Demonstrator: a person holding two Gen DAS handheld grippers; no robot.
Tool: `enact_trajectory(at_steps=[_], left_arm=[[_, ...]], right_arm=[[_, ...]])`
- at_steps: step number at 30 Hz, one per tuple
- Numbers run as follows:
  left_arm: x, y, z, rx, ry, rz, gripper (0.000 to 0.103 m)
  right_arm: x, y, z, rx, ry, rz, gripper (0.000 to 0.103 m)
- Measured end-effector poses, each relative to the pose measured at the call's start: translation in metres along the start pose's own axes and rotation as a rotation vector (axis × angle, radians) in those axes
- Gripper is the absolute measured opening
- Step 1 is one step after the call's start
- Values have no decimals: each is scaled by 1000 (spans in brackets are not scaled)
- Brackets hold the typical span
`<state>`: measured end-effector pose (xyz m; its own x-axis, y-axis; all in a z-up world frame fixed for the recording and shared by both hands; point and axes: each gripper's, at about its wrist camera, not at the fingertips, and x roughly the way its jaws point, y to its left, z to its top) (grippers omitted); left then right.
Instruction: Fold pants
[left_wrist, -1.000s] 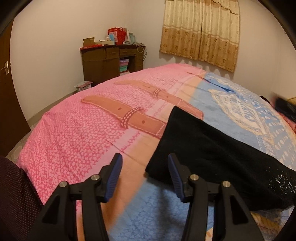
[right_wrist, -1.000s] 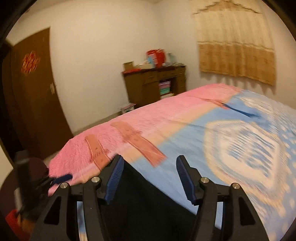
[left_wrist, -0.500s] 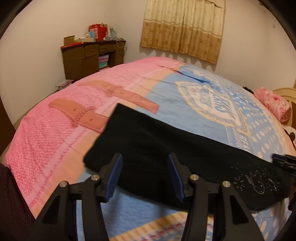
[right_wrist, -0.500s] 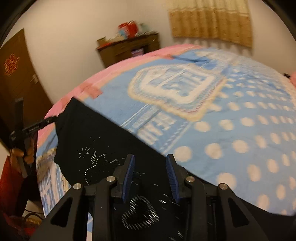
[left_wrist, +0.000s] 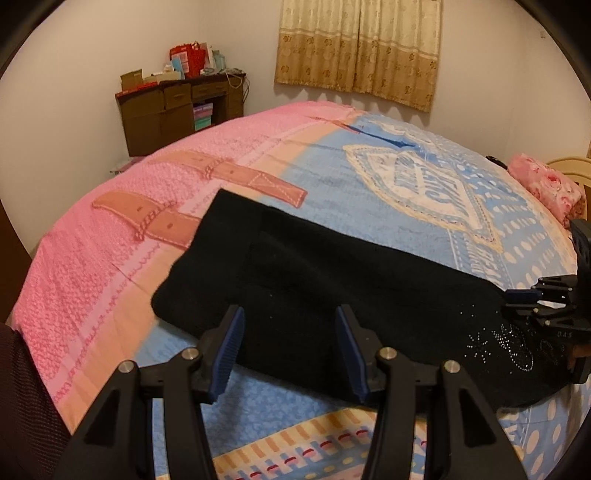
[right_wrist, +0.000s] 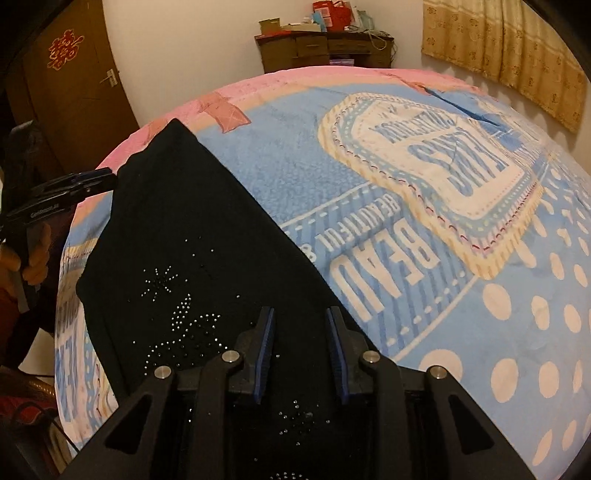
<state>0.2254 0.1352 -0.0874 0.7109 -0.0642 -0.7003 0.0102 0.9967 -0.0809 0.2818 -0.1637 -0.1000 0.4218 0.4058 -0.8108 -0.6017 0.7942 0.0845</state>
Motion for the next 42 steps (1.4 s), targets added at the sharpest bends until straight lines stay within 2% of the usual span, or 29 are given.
enact_trajectory(at_steps=[3,4,8,12,15,17,19,21,22,24,25,27,30,32,34,37,39,42], left_arm=[[0,-3,0,-4,-1,-12,53],[0,-4,-1,0,-4,-11,53],[0,-4,0,-3,-3,-9,53],[-3,-1,1,-16,-10,-10,53],[-4,-2,2,-18,-14,-9,53],[-4,-3,3,-17,-15,-12,53],[-4,-6,4,-15,-15,-18,53],[-5,-9,6,-6,-18,-21,53],[-5,-11,8,-3,-21,-23,53],[-4,-15,10,4,-26,-29,53],[-3,-17,11,8,-27,-27,53],[2,-22,9,27,-25,2,53],[13,-25,4,55,-4,24,53],[21,-26,-1,66,17,34,53],[27,-25,-4,71,31,51,53],[33,-22,-9,57,35,66,59],[34,-20,-9,39,37,80,65],[33,-18,-7,9,50,95,66]], right_arm=[[1,6,-2,-59,6,25,7],[-1,11,-4,-86,9,6,6],[-6,14,-3,-79,-13,-37,5],[-18,6,5,-35,-84,-94,4],[-15,-3,13,-38,-83,-140,5],[-4,-6,15,-53,-54,-143,5],[11,-11,11,-29,-20,-106,6],[7,-16,11,8,-36,-87,7],[0,-21,12,56,-56,-70,9],[-30,-33,8,193,-177,-33,13],[-45,-36,4,234,-226,-45,14],[-73,-37,-12,282,-292,-78,15],[-114,-37,-62,365,-349,-158,15],[-128,-41,-97,417,-336,-211,15],[-140,-51,-142,462,-274,-303,15],[-161,-72,-198,567,-211,-385,15],[-181,-91,-229,615,-200,-442,15],[-218,-121,-262,740,-229,-561,15]])
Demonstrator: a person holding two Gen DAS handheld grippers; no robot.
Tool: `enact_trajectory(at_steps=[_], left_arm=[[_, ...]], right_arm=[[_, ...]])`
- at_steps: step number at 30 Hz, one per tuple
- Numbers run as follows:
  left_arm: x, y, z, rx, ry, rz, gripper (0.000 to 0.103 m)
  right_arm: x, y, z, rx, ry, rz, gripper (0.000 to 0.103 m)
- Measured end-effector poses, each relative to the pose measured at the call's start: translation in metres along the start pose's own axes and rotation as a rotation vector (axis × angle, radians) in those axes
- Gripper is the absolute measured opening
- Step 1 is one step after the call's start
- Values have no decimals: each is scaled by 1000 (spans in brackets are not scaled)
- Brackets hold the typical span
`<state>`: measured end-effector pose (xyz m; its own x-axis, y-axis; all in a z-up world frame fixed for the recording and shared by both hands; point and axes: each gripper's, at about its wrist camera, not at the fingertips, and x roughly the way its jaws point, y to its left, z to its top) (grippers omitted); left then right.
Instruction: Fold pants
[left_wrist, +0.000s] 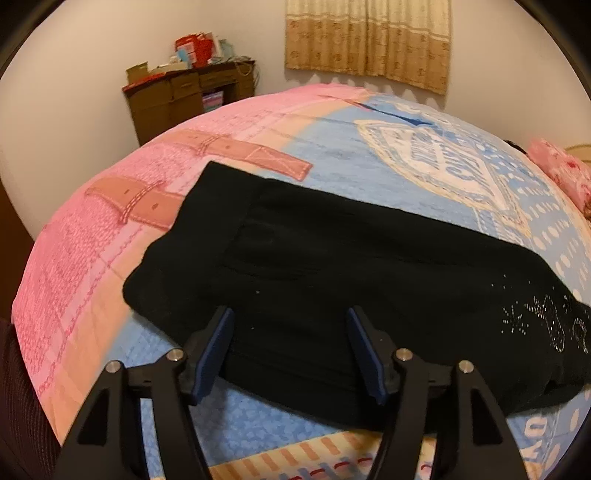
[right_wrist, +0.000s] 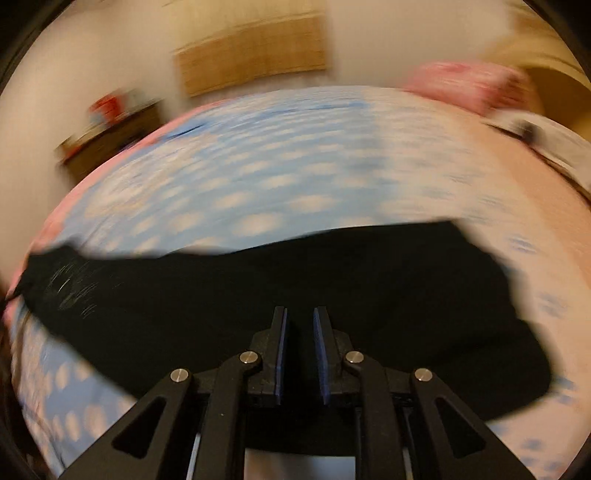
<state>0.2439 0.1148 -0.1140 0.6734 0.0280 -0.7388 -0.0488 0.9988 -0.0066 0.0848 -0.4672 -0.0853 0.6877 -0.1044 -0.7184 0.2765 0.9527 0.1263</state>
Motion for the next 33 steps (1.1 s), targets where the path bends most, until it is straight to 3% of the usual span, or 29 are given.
enact_trajectory(at_steps=[2,4,5,6,7,15,18,20,21,22,29,31,33], left_arm=[[-3,0,0,-11,3,20,66],[-5,-2,-1,-5,3,48,66],[-5,-4,-2,-1,6,62,66],[-5,-5,-3,-1,9,72,66],[-5,-5,-4,-4,9,81,67],[-2,-8,-2,-53,33,149,72],[-1,-10,-1,-56,37,169,73],[-1,-12,-1,-52,38,177,73],[-1,-13,-1,-47,38,180,73],[-1,-13,-1,-40,37,182,73],[-1,-12,1,-15,38,179,75],[0,-13,2,-1,35,173,75],[1,-14,3,10,30,173,76]], right_arm=[[-18,-40,7,133,-72,-56,15],[-28,-65,13,201,-105,-34,20],[-29,-73,16,212,-104,-26,27],[-28,-81,18,210,-94,-32,43],[-30,-83,17,201,-89,-39,52],[4,-97,46,70,-47,-31,52],[33,-99,54,64,37,-4,52],[47,-92,54,-1,81,-40,44],[47,-84,53,-73,73,-72,16],[44,-77,53,-129,67,-89,5],[-44,-86,49,-11,-183,-198,5],[-58,-92,43,28,-184,-270,5],[-46,-101,34,64,-122,-275,5]])
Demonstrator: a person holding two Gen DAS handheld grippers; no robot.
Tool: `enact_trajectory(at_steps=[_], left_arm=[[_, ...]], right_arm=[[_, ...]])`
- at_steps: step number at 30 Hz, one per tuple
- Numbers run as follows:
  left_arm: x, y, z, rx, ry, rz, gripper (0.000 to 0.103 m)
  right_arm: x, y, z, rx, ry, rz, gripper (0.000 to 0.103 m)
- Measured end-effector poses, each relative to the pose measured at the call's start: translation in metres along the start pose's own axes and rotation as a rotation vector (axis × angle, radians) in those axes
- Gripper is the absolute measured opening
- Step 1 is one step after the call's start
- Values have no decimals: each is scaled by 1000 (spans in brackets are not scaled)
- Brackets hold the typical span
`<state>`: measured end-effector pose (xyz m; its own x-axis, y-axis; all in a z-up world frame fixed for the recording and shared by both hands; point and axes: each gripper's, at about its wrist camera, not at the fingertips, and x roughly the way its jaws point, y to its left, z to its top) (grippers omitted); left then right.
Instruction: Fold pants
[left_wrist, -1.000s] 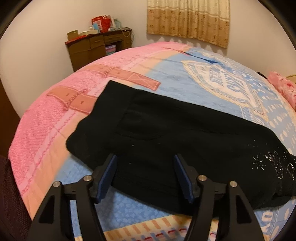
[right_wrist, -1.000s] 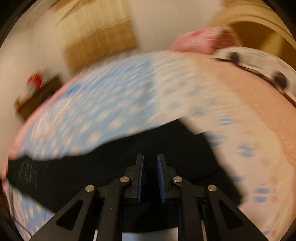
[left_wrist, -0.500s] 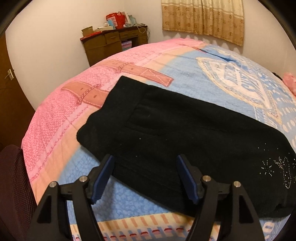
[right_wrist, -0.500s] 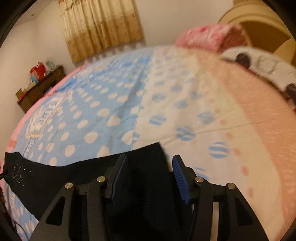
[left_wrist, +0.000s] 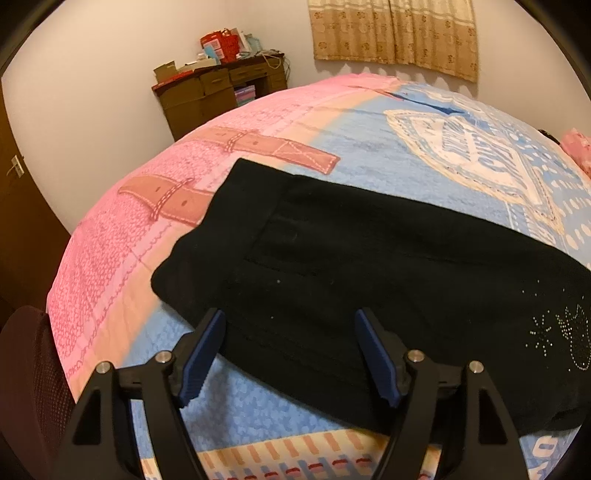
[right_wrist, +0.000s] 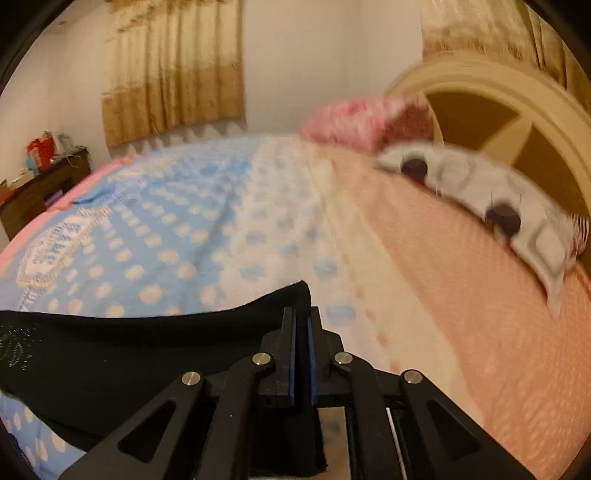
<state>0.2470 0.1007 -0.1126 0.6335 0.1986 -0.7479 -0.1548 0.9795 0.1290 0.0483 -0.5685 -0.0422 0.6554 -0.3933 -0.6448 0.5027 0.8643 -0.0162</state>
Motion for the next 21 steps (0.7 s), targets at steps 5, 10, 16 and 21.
enact_trajectory(at_steps=[5,10,16,21], left_arm=[[3,-3,4,9,-4,0,77],[-1,1,4,16,-2,-13,77],[-22,11,-8,-40,-56,-14,77],[-35,-11,-13,56,-88,-9,77]], right_arm=[[50,-6,-23,46,73,43,11],[20,-50,-9,331,-29,119,43],[-39,-30,-36,285,-68,58,51],[-57,37,-64,4,-102,54,51]])
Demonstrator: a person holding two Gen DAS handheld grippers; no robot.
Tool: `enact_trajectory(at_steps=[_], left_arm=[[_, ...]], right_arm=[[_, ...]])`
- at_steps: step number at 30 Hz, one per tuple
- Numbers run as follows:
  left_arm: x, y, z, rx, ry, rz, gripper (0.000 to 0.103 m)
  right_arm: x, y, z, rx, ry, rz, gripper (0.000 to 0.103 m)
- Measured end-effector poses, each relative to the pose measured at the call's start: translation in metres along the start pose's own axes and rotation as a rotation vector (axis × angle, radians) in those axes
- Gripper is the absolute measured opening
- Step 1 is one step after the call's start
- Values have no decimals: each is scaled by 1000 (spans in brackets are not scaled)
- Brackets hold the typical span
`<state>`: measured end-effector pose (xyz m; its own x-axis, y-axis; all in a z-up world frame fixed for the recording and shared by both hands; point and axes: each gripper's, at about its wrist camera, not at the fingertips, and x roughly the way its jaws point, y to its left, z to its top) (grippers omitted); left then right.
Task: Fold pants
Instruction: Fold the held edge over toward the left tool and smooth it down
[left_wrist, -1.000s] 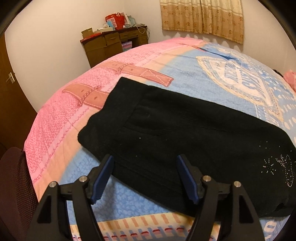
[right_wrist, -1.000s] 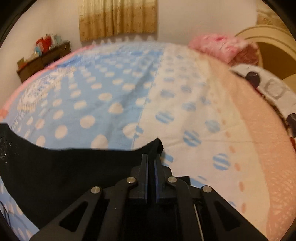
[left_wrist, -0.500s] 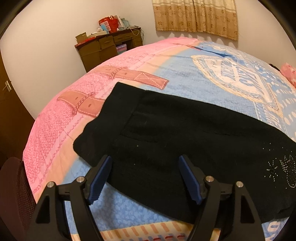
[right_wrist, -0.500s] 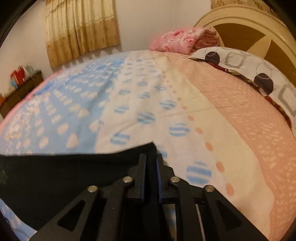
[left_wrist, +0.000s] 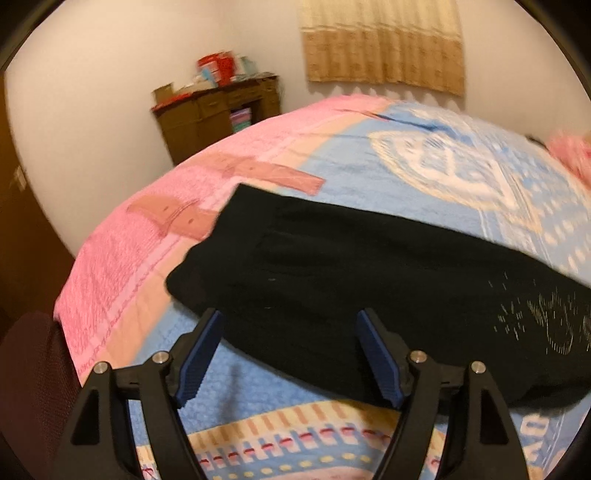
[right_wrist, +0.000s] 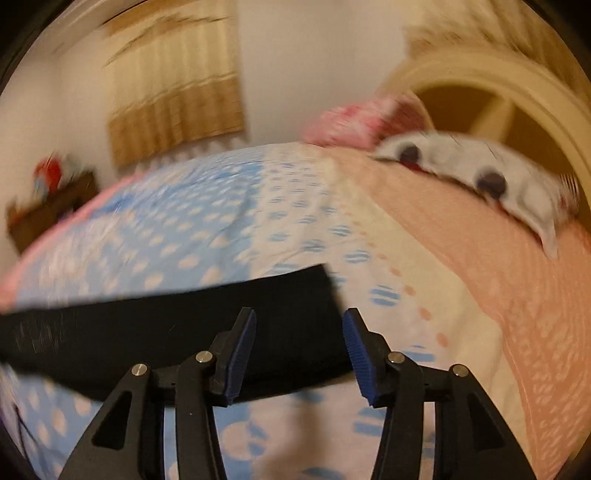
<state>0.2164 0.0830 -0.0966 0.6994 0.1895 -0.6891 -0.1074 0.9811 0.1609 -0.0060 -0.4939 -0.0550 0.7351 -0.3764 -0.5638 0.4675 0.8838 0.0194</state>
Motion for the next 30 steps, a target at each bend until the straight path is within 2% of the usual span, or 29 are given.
enact_trajectory(at_steps=[3,6,8,9,11,13,17,20,23,27,30], left_arm=[[3,-14,-4,80,12,37,77],[10,-15,-13,113,19,58,82],[9,-10,-15,99,8,60,89],[9,-4,-15,87,14,50,89],[5,5,-15,65,28,50,89],[-3,13,-16,54,21,68,89],[-26,27,-19,16,-28,62,89],[-34,32,-20,-23,-32,12,89],[-38,29,-20,-20,-33,-24,89],[-29,27,-12,-6,-30,-22,89],[-17,27,0,-2,-21,-46,89]], right_arm=[[16,17,-7,-32,48,54,51],[43,13,-23,-10,164,54,51],[41,6,-27,19,119,91,51],[40,6,-27,16,128,94,51],[36,9,-23,-10,151,66,51],[22,9,-19,14,154,-7,51],[-21,30,-18,-8,66,16,51],[-39,63,-24,12,55,161,51],[-42,112,-31,62,89,400,51],[-40,217,-39,-15,171,720,51],[-34,298,-49,-70,220,886,51]])
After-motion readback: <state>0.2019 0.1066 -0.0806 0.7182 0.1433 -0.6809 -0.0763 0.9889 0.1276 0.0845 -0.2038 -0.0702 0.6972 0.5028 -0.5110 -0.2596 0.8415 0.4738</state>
